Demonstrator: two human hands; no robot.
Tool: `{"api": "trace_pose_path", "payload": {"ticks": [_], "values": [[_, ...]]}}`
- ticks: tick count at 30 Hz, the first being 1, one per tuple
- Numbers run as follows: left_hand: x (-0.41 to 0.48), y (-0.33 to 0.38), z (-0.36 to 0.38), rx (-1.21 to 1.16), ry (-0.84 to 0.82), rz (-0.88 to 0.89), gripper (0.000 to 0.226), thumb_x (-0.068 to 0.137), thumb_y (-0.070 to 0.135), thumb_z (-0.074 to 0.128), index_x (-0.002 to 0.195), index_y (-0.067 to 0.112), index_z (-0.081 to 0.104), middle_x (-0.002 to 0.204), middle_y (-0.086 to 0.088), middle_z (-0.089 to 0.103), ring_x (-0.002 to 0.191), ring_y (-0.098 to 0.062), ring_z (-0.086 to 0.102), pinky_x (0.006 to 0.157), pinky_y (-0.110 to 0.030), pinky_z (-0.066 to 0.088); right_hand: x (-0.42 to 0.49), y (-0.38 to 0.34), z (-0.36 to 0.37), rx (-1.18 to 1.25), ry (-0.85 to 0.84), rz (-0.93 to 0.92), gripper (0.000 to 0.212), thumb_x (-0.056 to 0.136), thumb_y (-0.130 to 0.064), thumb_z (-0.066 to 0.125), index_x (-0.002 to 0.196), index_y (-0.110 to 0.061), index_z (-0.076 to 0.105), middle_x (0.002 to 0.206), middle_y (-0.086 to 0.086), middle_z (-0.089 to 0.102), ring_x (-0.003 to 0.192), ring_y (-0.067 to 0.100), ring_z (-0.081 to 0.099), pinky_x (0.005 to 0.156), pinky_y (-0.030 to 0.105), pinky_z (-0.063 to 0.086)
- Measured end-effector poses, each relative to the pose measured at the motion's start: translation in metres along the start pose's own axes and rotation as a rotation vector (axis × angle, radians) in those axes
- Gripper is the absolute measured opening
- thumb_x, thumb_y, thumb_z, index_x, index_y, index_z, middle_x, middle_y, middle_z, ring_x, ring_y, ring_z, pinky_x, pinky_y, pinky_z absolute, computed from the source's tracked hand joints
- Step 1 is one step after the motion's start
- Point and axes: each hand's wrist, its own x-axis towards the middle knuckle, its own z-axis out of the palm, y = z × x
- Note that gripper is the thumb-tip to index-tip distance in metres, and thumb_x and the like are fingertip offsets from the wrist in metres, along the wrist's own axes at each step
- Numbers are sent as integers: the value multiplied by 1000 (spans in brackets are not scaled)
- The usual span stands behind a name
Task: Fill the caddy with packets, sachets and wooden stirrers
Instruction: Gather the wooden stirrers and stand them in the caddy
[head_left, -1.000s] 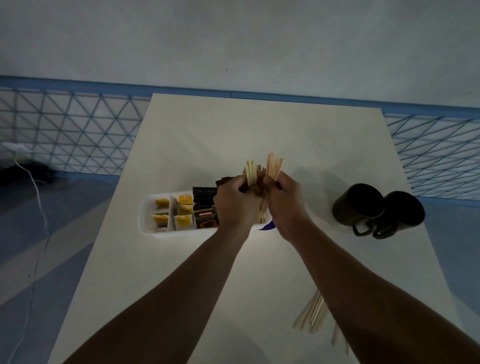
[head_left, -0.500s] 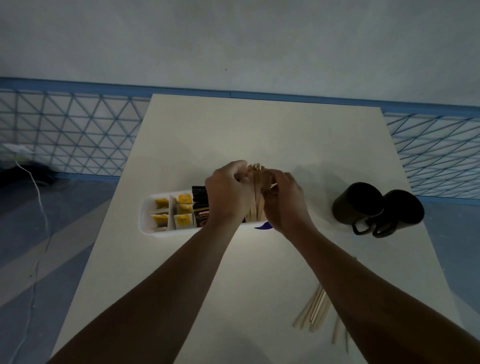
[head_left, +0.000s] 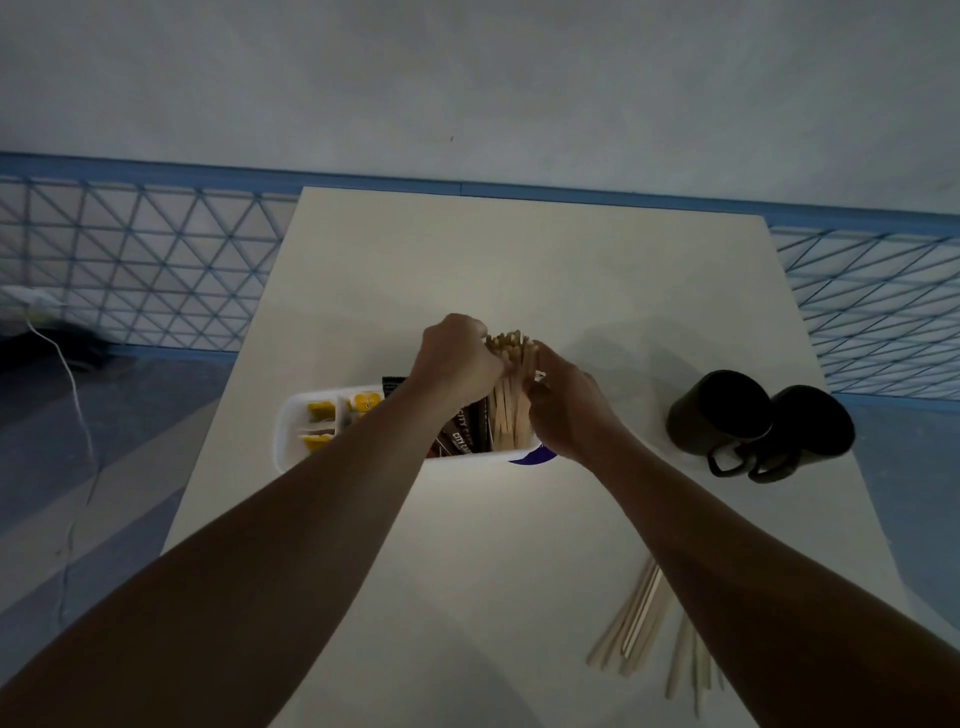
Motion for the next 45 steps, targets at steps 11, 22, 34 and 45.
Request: {"api": "trace_pose_path", "payload": {"ticks": [11, 22, 34, 45], "values": [[3, -5, 4, -68, 67, 100, 20, 83, 9, 70, 104, 9, 72, 92, -9, 73, 75, -23, 72, 73, -39, 61, 0, -9, -2, -50, 68, -182, 53, 94, 1, 48, 139, -28, 48, 119, 3, 69, 110, 29, 63, 92, 45, 51], [-8, -3, 2, -71, 181, 123, 56, 84, 9, 72, 137, 12, 54, 134, -5, 60, 116, -17, 59, 78, -11, 39, -12, 2, -9, -43, -25, 28, 58, 90, 3, 45, 143, -20, 45, 140, 3, 59, 122, 26, 58, 95, 42, 53], [-50, 20, 44, -142, 44, 232, 14, 85, 19, 72, 98, 15, 70, 88, 4, 71, 80, -9, 67, 73, -21, 56, -56, 47, -31, -37, 81, 29, 34, 99, -13, 53, 132, -13, 61, 123, 8, 69, 111, 22, 65, 80, 22, 46], [-90, 18, 138, 11, -224, 96, 22, 83, 22, 74, 103, 13, 68, 96, -5, 71, 89, -23, 69, 82, -39, 59, -123, 127, -58, -59, 117, 258, 28, 94, -22, 60, 120, -18, 69, 120, 6, 70, 110, 24, 64, 93, 33, 52]]}}
